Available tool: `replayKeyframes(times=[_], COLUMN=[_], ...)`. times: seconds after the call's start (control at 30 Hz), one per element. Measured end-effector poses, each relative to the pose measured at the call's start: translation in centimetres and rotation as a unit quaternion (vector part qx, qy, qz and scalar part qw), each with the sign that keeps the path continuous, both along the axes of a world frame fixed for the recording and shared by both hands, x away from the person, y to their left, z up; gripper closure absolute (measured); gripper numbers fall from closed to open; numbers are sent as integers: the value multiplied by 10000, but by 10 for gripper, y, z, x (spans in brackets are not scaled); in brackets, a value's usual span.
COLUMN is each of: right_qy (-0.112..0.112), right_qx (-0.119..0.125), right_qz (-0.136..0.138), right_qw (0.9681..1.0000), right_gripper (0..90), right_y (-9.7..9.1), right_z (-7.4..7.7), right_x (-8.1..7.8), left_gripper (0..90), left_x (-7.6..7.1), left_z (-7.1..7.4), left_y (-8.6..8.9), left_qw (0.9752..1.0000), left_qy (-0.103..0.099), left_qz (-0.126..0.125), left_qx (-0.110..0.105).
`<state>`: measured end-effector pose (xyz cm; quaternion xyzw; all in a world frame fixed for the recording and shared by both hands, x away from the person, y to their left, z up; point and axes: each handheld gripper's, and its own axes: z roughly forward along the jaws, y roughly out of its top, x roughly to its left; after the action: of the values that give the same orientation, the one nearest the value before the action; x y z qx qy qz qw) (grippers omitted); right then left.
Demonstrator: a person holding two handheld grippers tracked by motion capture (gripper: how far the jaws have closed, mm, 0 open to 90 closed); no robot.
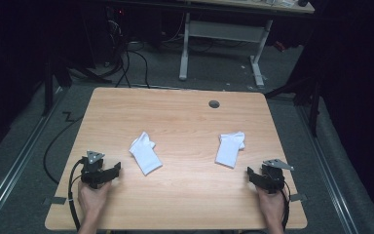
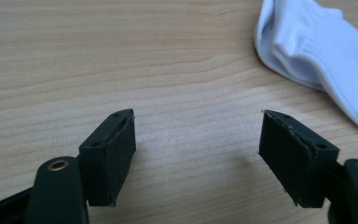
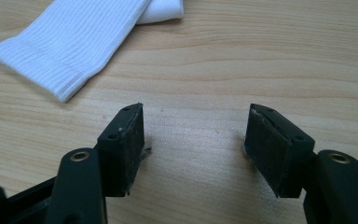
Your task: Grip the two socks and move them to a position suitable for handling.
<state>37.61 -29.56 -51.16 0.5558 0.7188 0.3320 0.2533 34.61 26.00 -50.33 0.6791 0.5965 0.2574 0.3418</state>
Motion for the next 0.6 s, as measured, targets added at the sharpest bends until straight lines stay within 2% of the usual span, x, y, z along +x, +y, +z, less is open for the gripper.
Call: replayKeyframes(times=[0.03,0.13,0.43,0.6], right_qy=[-4,-5,-14,-15], right_qx=[-22,-23,-48,-63], right_qz=[-2,-2,-9,-1], right_qw=[10000,10000,10000,10000], right_gripper=[380,380,381,374], right_y=[0,0,1,1], right_z=[0,0,0,0], right_x=[0,0,-1,-1], left_gripper=[278,273,307,310], left_x=[1,2,11,16], left_z=[3,6,16,18], left_y=[0,-1,-14,-18], left_qw=[9999,9997,9987,9983], left_qy=[-66,-86,-107,-116], left_qz=[-83,-143,-464,-539], left_qx=[-118,-175,-203,-210])
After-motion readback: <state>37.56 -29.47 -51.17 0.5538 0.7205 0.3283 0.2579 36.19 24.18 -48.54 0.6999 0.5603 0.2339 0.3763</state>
